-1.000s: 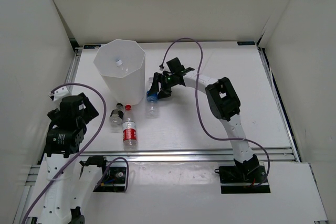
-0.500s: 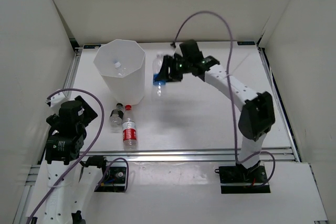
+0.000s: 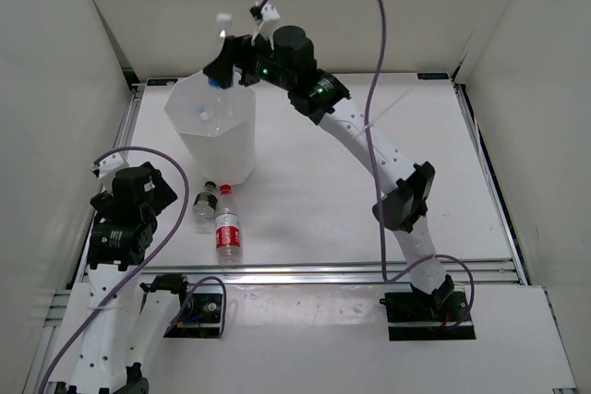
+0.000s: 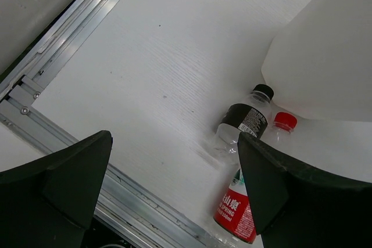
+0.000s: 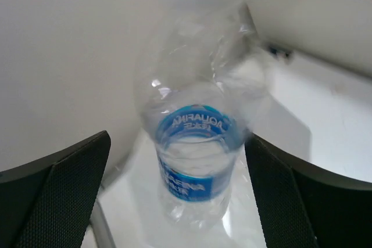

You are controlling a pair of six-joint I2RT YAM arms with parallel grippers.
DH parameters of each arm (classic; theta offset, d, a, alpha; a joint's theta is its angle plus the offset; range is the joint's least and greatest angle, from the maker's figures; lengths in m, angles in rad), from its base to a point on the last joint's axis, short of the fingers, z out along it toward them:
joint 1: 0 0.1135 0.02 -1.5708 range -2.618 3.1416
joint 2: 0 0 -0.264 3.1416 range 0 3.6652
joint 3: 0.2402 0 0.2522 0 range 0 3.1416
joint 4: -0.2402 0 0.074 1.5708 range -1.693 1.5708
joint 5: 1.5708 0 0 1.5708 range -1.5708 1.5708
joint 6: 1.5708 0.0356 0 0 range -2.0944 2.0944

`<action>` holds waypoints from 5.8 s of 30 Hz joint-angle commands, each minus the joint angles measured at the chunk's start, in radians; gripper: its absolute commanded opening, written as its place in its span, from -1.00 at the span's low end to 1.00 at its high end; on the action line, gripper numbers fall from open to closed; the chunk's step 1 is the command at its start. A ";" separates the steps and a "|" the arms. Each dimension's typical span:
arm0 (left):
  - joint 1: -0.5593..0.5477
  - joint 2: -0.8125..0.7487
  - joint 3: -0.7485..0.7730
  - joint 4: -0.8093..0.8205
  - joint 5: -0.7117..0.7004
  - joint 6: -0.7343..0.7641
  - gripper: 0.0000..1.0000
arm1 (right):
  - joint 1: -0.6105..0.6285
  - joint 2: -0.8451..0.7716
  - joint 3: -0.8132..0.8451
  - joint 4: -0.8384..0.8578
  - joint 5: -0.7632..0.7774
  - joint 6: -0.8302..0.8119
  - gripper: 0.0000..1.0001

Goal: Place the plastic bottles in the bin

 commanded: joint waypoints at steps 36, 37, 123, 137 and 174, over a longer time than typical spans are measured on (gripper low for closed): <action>0.013 0.351 -0.369 0.665 0.466 0.340 1.00 | -0.145 -0.567 -0.524 -0.413 0.099 -0.190 1.00; 0.013 0.361 -0.392 0.675 0.466 0.331 1.00 | -0.145 -0.567 -0.524 -0.413 0.099 -0.190 1.00; -0.047 -0.024 0.510 -0.042 -0.083 0.309 1.00 | 0.243 -0.106 -1.102 0.355 -0.070 0.305 1.00; -0.056 0.005 0.510 -0.023 -0.062 0.329 1.00 | 0.266 -0.035 -1.134 0.265 -0.060 0.355 0.21; -0.056 -0.080 0.434 -0.069 -0.044 0.263 1.00 | 0.369 -0.280 -1.153 0.222 0.353 0.283 1.00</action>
